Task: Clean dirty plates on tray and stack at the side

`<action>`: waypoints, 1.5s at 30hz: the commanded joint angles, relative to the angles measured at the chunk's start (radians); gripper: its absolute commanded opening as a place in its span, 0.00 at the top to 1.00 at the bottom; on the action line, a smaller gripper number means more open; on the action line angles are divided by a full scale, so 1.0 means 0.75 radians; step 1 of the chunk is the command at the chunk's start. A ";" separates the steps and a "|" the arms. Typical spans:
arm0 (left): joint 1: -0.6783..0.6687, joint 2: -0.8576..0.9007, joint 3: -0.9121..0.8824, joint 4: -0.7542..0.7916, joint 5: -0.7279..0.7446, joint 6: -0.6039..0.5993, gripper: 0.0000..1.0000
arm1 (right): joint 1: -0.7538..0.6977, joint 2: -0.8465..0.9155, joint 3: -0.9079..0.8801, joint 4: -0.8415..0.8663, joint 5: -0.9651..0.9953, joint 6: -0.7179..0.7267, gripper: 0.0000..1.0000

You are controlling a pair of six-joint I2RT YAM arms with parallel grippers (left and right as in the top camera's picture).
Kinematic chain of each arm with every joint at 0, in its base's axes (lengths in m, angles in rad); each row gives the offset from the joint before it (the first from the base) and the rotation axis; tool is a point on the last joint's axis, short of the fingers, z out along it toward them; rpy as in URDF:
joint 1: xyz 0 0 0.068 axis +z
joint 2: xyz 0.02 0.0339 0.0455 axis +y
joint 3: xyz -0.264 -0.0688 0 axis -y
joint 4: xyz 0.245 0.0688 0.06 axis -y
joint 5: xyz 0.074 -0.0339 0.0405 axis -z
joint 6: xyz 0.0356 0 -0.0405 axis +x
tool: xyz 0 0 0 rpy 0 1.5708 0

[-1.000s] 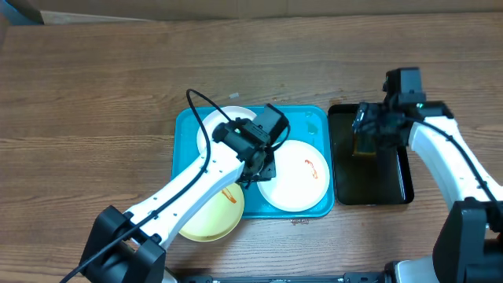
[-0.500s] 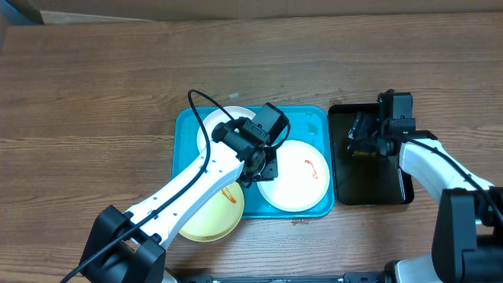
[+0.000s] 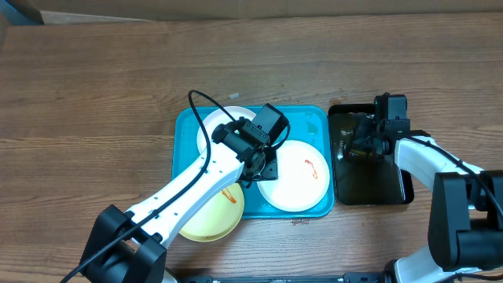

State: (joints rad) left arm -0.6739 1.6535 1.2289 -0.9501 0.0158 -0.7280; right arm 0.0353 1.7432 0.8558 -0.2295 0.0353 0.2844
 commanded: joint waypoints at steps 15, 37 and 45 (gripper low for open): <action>-0.001 0.012 -0.084 0.005 -0.034 -0.004 0.43 | 0.005 -0.072 0.151 -0.507 -0.024 -0.004 0.58; -0.001 0.012 -0.305 0.292 -0.035 -0.026 0.62 | 0.001 -0.032 0.237 -0.432 0.033 -0.070 0.27; -0.001 0.015 -0.354 0.392 -0.033 -0.027 0.65 | 0.001 -0.017 0.237 -0.404 0.056 -0.070 0.28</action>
State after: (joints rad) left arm -0.6739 1.6554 0.9951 -0.6743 -0.0006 -0.7372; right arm 0.0353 1.7218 1.0164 -0.5388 0.0597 0.2348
